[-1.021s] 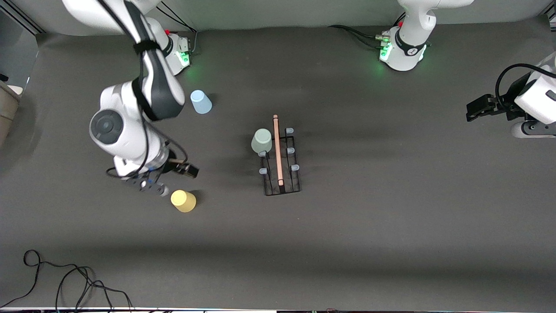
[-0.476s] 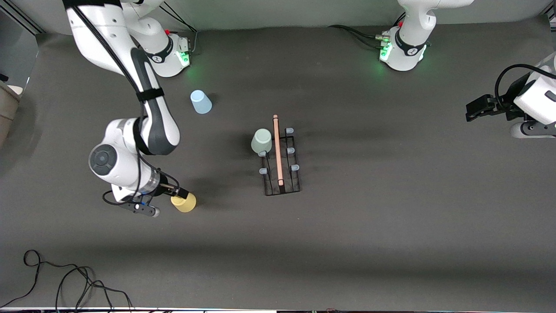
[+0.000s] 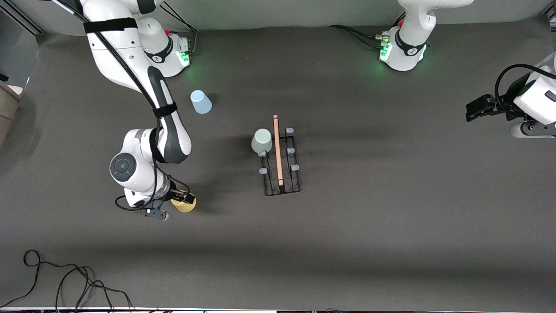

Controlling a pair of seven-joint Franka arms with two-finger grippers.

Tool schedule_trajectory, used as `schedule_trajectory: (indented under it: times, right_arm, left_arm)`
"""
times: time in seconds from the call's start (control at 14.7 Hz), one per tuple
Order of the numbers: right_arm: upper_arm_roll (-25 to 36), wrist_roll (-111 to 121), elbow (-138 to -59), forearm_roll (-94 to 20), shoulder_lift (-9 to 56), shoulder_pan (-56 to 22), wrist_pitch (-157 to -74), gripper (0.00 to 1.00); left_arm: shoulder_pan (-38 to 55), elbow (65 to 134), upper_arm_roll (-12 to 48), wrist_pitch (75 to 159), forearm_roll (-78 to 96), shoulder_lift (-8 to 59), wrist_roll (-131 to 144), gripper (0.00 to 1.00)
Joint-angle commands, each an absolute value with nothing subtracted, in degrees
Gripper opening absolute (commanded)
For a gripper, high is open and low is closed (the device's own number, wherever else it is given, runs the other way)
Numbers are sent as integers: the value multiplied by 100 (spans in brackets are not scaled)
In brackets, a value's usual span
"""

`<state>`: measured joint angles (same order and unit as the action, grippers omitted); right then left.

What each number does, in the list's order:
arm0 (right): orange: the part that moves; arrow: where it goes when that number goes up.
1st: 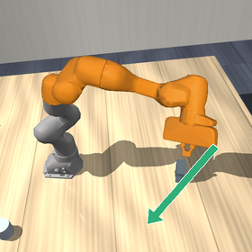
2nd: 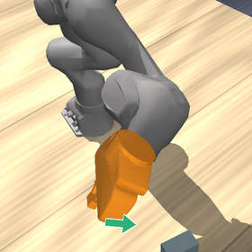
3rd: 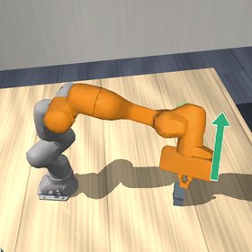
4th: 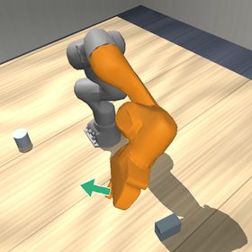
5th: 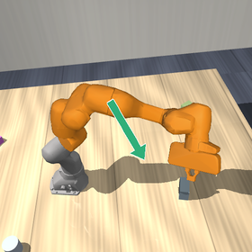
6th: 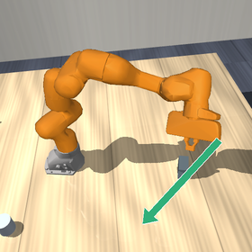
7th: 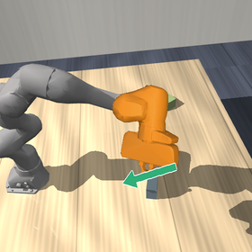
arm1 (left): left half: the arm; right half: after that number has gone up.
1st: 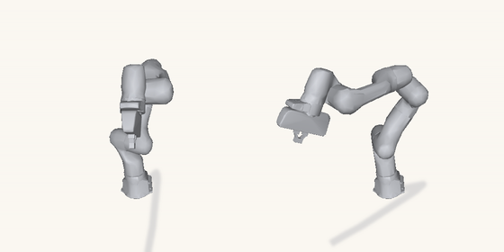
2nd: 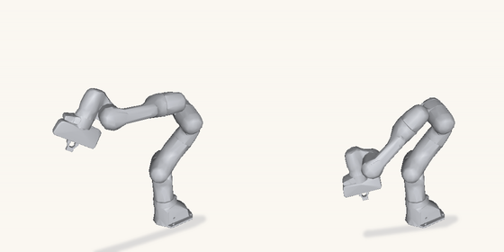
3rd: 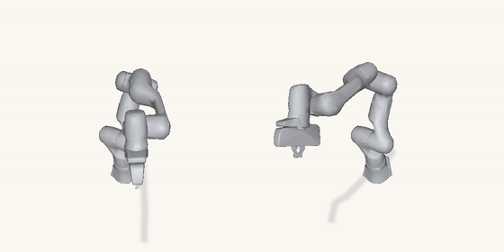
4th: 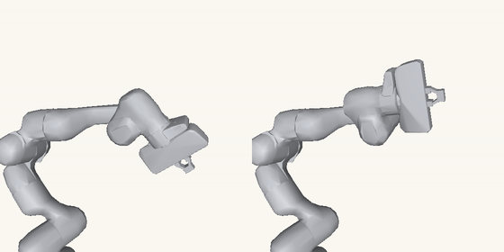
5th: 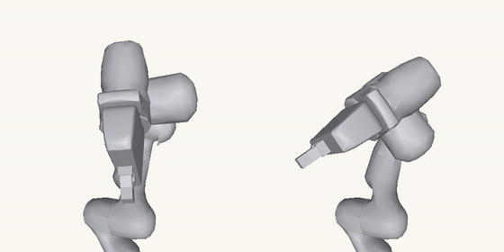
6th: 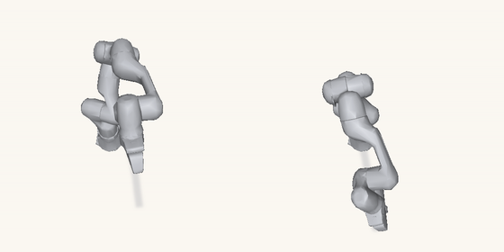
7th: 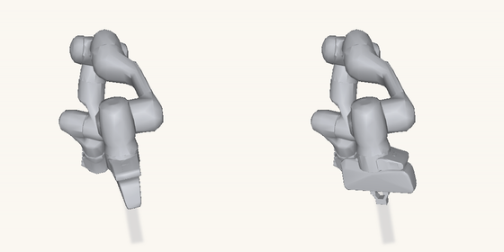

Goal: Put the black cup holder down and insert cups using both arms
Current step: 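Grasp the yellow cup with the right gripper and lift it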

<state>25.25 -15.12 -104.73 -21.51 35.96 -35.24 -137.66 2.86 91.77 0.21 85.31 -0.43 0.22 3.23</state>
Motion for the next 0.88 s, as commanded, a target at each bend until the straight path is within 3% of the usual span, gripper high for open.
schedule_trajectory:
  times: [0.0, 0.07, 0.54, 0.82]
  right_arm:
    - [2549, -1301, -10397, -2355, 3560, -3560, -13747, 23]
    - [2549, -1309, -10389, -2355, 3481, -3560, -13659, 0]
    - [2575, -1921, -10248, -2355, 2261, -3673, -12166, 0]
    - [2584, -3344, -10029, -2321, 1942, -4375, -11918, 0]
  left_arm:
    - [299, 9202, 26, 8604, -123, 0, 264, 100]
    - [299, 9202, 26, 8604, -123, 0, 264, 100]
    - [299, 9202, 18, 8587, -123, -9, 264, 100]
    - [299, 9202, 18, 8596, -123, -9, 264, 100]
